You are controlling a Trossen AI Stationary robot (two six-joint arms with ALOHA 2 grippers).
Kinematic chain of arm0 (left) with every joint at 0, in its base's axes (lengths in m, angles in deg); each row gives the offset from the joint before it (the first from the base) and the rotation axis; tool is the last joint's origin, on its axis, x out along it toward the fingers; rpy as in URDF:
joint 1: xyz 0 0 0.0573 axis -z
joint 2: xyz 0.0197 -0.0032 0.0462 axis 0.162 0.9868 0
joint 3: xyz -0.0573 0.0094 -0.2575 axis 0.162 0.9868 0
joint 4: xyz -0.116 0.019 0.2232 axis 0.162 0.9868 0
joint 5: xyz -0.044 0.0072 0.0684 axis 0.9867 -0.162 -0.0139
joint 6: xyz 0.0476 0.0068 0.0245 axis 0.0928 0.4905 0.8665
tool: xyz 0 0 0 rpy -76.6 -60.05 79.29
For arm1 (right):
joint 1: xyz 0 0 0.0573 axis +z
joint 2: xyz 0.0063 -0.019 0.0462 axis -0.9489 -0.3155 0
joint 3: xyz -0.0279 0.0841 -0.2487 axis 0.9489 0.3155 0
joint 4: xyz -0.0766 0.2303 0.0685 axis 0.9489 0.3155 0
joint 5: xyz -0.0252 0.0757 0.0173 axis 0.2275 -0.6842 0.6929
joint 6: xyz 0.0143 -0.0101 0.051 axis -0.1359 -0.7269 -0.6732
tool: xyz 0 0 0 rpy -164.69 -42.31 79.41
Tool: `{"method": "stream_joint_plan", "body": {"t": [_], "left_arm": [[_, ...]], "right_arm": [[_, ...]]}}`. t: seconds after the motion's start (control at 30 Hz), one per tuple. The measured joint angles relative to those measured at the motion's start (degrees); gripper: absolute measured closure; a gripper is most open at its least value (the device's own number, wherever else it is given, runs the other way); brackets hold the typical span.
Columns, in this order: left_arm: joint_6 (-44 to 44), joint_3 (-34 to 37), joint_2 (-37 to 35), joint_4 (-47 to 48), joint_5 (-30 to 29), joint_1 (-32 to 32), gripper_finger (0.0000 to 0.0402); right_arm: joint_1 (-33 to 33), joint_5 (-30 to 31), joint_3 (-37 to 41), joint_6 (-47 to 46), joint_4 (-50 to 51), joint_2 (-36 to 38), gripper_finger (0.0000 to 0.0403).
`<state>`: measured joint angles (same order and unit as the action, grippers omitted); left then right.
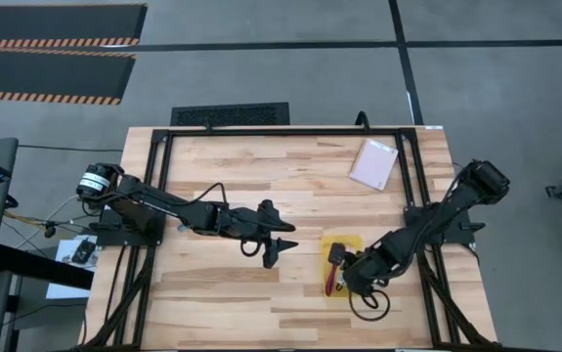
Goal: Pick and place USB-C Cables
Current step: Put the white charger cable into the yellow bin
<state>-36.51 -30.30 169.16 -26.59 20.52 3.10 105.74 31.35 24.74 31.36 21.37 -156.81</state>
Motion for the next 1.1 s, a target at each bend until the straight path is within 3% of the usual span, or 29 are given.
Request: {"method": "stream_joint_plan", "body": {"t": [0.7, 1.1], "left_arm": [[0.44, 0.02, -0.02, 0.96, -0.45, -0.02, 0.0193], [0.46, 0.02, -0.02, 1.18, -1.67, -0.02, 0.0193]], "right_arm": [[-1.16, -2.96, -0.04, 1.50, 0.67, -10.08, 0.0357], [-3.21, -2.81, 0.00, 1.50, 2.02, -7.22, 0.0357]]}}
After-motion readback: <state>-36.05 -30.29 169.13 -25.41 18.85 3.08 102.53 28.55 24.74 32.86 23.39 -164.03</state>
